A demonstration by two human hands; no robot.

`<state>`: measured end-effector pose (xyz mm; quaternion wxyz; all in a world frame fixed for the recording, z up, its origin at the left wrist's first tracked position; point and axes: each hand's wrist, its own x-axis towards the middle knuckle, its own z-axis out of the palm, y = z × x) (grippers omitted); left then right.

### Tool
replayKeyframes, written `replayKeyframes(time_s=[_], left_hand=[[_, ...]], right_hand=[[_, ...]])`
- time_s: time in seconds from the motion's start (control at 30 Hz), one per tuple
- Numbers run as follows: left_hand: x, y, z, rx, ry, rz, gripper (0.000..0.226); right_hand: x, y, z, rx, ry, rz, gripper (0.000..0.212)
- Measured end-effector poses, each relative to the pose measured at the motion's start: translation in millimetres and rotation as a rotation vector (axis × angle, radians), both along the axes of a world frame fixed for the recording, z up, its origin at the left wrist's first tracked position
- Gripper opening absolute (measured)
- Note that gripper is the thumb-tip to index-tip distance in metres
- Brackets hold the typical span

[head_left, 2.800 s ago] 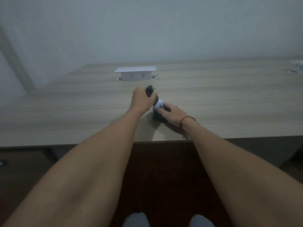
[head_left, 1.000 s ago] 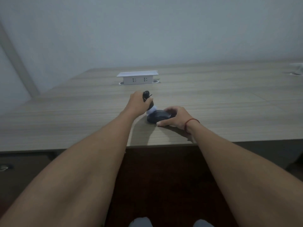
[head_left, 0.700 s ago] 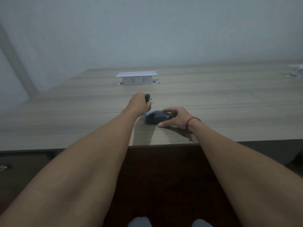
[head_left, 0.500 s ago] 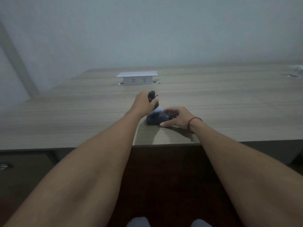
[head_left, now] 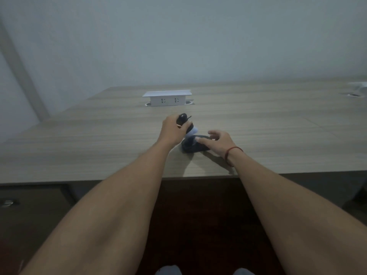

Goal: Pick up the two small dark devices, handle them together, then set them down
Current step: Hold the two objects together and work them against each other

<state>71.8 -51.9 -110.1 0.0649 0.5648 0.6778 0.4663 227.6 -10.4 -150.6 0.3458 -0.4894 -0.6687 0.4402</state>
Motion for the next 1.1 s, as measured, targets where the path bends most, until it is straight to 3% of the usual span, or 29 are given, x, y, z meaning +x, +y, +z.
replayKeyframes(time_s=[0.23,0.33,0.4,0.5,0.6,0.73,0.9,1.1], left_hand=[[-20.5,1.8,0.9,-0.238,0.223,0.031,0.028],[-14.9,3.3,0.6,-0.131,0.133,0.039,0.03],[-8.5,3.2,-3.5,-0.066,0.062,0.04,0.03],[-12.4,2.9,-12.2,-0.19,0.109,0.048,0.032],[-16.5,3.9,-9.3,-0.239,0.145,0.102,0.033],[-4.4,6.4,-1.4,-0.084,0.026,0.079,0.031],[-8.0,9.2,-18.0,-0.224,0.013,0.043,0.029],[2.0,9.5,-3.8,0.022,-0.24,0.07,0.031]], right_hand=[[-9.2,4.4,-3.3,-0.026,0.012,-0.043,0.079],[-11.1,5.4,-3.2,-0.082,0.07,-0.039,0.083],[-11.8,4.8,-5.0,-0.06,-0.005,-0.034,0.078],[-11.3,1.8,-4.4,0.008,-0.101,-0.031,0.074],[-13.6,-3.2,-5.2,0.096,-0.27,-0.042,0.098],[-17.0,-5.2,-7.9,0.173,-0.36,-0.03,0.097],[-6.4,0.7,-4.5,0.081,-0.231,0.076,0.104],[-6.5,-0.8,-1.0,0.066,-0.228,0.149,0.102]])
